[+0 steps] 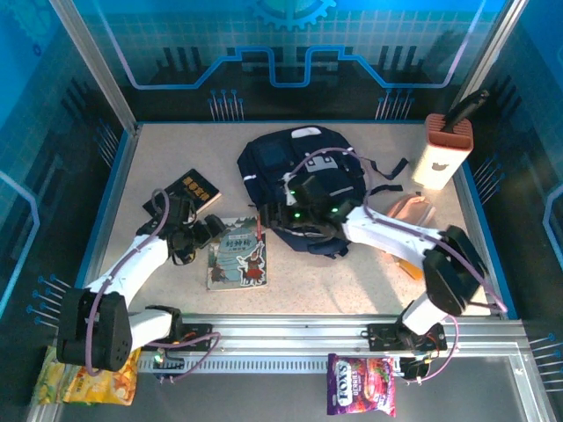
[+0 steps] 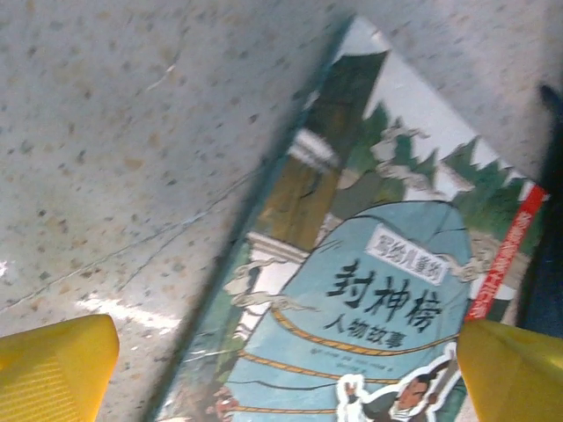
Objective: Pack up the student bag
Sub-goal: Pick up the book at the center of the table.
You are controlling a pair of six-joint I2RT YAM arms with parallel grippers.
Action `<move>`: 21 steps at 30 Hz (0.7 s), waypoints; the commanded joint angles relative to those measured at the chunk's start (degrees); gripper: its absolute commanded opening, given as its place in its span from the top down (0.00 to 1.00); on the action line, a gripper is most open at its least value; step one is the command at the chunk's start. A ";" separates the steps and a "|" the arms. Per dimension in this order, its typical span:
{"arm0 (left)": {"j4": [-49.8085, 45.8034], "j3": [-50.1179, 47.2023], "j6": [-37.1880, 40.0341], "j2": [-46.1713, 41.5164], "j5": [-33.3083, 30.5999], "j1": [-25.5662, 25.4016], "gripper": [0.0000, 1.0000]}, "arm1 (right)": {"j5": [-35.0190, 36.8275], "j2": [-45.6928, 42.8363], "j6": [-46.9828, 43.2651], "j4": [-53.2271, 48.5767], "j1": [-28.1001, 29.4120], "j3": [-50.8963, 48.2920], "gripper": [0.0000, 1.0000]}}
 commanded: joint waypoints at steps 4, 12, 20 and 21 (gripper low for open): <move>0.86 -2.54 -0.14 0.47 4.23 1.27 0.09 | -0.58 10.91 -1.38 -8.72 3.20 8.66 0.33; 1.87 -2.45 0.97 2.08 6.21 1.27 0.18 | -1.15 18.79 -1.92 -13.32 3.72 13.88 0.40; 1.27 -1.75 1.64 4.74 7.43 1.27 0.25 | -1.24 22.62 -2.27 -14.78 3.66 15.40 0.41; 1.51 -1.75 1.72 4.93 7.94 1.27 0.26 | -1.35 23.01 -2.27 -14.90 3.72 15.55 0.41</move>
